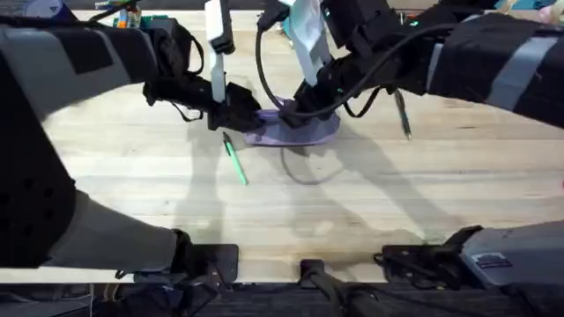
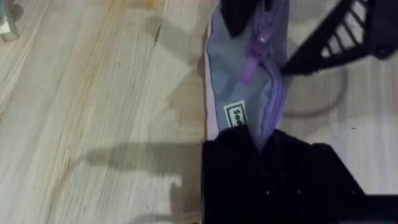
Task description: Unzip the bag, pick up the pens from the table one at a time and place them inside, then zip the bag closed.
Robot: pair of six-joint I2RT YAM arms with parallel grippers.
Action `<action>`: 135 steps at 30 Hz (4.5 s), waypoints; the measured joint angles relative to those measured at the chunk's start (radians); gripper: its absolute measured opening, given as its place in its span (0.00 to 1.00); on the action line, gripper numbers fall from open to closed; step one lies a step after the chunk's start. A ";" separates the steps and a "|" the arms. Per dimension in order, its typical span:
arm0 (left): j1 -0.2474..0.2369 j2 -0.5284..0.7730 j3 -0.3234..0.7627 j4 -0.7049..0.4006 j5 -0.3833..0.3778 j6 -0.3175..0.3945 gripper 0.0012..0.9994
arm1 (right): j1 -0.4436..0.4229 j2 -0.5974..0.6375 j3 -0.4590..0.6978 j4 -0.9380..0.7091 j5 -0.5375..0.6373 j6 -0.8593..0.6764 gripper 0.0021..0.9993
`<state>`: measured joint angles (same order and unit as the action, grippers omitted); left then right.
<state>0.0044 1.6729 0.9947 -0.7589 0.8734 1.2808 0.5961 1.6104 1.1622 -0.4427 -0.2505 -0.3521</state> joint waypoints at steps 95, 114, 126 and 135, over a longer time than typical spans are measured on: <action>0.002 0.000 0.000 -0.006 -0.002 0.000 0.04 | 0.143 0.028 0.000 0.175 -0.057 0.004 0.03; 0.000 0.000 -0.007 -0.003 0.009 0.021 0.04 | 0.141 -0.195 0.004 -0.076 0.047 0.005 1.00; 0.000 0.000 -0.007 0.002 0.010 0.021 0.10 | 0.135 -0.304 0.004 -0.116 0.244 0.007 1.00; -0.006 0.000 -0.007 0.016 0.040 0.014 0.99 | 0.135 -0.296 0.004 -0.115 0.267 -0.068 1.00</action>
<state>-0.0017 1.6730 0.9878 -0.7433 0.9131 1.2953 0.7307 1.3144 1.1660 -0.5579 0.0170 -0.4205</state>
